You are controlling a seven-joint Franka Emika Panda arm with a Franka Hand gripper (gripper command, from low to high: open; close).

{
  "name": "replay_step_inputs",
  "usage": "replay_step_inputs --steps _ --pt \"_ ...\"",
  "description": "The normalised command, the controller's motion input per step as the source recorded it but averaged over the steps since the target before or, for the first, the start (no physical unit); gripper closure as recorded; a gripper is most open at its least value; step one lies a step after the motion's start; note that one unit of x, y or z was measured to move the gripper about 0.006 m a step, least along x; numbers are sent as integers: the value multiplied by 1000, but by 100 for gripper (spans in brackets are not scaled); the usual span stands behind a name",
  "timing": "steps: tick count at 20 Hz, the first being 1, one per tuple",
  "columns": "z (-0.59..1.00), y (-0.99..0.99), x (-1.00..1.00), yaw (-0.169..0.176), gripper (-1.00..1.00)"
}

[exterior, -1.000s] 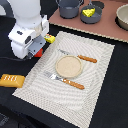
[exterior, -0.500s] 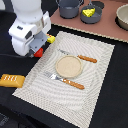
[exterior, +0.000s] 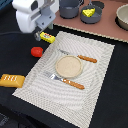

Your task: Interact with the objects in diverse but meaningful ways.

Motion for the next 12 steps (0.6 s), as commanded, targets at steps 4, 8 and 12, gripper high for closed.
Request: replay_step_inputs --steps 4,8,12 --pt "296 431 206 0 -100" --pt "262 444 183 0 -100" --pt "331 659 206 -1 -100"
